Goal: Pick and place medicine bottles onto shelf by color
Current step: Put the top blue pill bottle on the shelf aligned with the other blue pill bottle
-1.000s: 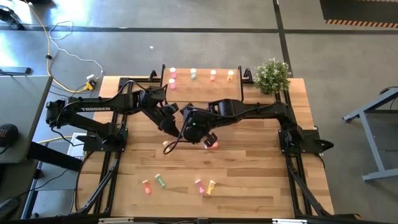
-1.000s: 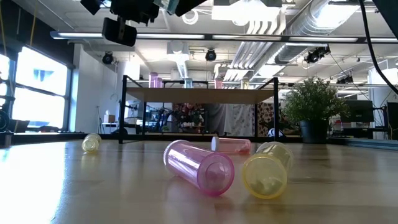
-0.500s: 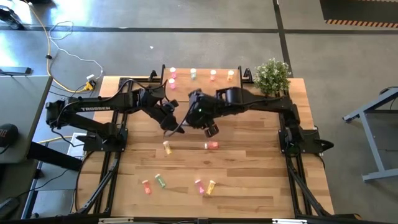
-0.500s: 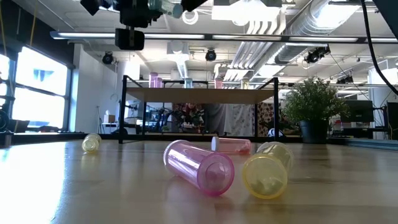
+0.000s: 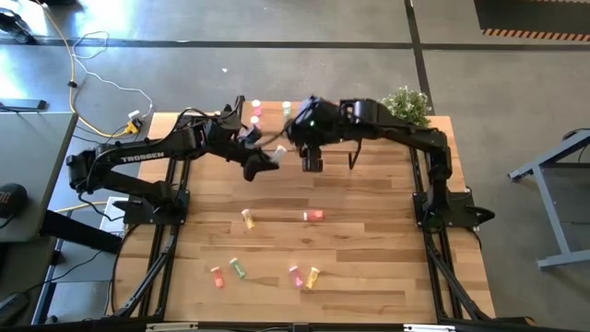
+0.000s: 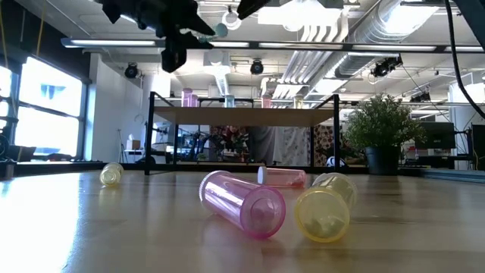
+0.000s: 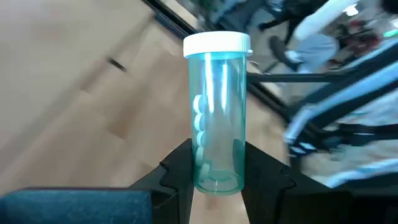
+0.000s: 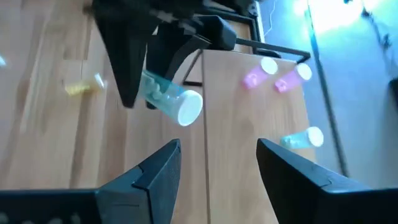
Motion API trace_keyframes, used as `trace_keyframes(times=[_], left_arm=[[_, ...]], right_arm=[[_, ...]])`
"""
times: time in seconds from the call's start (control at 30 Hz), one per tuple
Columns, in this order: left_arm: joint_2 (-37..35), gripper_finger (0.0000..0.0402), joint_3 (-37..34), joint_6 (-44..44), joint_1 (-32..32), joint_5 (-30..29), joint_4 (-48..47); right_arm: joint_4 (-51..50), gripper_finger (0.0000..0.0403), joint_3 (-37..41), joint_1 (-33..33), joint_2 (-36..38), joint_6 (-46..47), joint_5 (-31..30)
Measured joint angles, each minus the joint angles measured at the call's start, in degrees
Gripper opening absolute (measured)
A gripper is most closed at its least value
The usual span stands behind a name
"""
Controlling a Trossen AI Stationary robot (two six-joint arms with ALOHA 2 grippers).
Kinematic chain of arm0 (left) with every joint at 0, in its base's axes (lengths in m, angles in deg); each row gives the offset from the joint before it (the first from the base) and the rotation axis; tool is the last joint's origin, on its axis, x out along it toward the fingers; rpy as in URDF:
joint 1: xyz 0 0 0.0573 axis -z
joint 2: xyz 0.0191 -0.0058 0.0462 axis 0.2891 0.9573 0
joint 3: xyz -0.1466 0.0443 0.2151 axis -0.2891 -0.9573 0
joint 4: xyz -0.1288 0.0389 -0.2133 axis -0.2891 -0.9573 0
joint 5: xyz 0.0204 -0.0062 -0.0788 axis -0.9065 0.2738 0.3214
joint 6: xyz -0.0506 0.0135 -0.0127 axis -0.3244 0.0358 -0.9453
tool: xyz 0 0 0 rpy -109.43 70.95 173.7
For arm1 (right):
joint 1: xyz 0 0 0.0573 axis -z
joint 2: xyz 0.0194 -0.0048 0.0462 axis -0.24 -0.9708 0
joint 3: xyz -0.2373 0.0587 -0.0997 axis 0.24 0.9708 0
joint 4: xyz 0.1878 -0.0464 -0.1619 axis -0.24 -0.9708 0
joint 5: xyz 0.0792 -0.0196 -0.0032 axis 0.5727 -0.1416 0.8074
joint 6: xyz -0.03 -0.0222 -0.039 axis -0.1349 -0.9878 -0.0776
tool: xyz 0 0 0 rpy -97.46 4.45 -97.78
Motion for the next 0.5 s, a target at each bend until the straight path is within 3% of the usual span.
trace_keyframes(times=[0.23,0.5], left_arm=[[0.0,0.0096,0.0,10.1,-0.3,-8.5,4.2],[0.0,0.0097,0.0,15.3,-0.3,-11.6,11.6]], right_arm=[[3.8,0.0202,0.0,5.4,0.5,7.6,9.8],[10.4,0.0202,0.0,10.2,0.5,11.1,20.5]])
